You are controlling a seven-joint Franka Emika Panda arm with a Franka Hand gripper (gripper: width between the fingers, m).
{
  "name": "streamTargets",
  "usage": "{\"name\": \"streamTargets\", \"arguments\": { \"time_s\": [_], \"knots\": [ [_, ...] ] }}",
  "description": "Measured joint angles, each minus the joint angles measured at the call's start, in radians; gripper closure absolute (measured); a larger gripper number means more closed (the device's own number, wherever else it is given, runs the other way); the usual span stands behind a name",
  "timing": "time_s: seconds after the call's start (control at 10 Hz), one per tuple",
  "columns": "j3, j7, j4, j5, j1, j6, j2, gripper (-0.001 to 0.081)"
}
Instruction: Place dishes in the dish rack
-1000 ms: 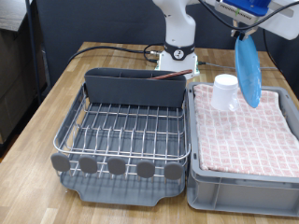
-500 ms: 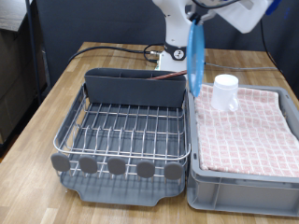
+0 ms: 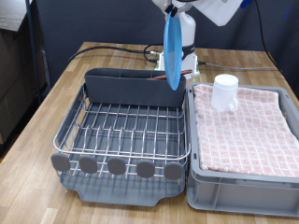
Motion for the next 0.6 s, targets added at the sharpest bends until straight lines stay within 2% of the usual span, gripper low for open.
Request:
{"name": "streamTargets", "arguments": {
  "time_s": [0.2, 0.6],
  "knots": [
    [-0.050, -0.063, -0.042, -0.022, -0.026, 0.080, -0.019, 0.0787],
    [-0.145, -0.215, -0.129, -0.151, -0.088, 0.259, -0.034, 0.0787]
  ]
}}
